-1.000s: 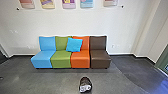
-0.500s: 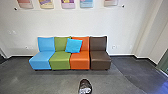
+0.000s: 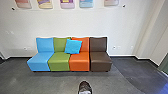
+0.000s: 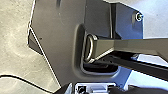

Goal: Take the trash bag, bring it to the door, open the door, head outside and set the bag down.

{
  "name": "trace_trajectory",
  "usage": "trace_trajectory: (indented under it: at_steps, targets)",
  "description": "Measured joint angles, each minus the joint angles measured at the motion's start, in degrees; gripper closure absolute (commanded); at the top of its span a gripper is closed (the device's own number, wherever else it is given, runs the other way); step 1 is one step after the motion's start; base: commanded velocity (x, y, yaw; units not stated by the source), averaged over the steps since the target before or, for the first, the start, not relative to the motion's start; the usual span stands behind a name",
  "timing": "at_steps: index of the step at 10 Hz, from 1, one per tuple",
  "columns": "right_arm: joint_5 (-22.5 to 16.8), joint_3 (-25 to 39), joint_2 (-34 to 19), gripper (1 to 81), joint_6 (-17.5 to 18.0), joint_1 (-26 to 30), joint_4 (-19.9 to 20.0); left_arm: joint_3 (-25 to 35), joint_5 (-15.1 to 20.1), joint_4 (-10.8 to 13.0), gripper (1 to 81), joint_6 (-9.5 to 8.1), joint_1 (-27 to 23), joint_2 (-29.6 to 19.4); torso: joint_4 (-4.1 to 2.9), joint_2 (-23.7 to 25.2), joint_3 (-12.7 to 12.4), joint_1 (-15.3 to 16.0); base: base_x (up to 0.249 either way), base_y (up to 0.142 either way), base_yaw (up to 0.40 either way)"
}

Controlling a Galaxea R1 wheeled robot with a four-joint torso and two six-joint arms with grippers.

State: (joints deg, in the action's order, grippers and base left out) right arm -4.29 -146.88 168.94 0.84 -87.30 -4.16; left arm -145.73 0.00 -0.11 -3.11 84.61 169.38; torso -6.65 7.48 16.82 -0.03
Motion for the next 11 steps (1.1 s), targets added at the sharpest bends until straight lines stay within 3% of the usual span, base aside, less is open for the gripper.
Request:
trace_trajectory:
  at_steps: [11]
  targets:
    - [0.0, 0.0, 0.0, 1.0, -0.2, 0.0, 0.0, 0.0, 0.0, -0.1, 1.0, 0.00, 0.0, 0.0, 0.00, 0.0, 0.0, 0.0, 0.125, 0.000, 0.000]
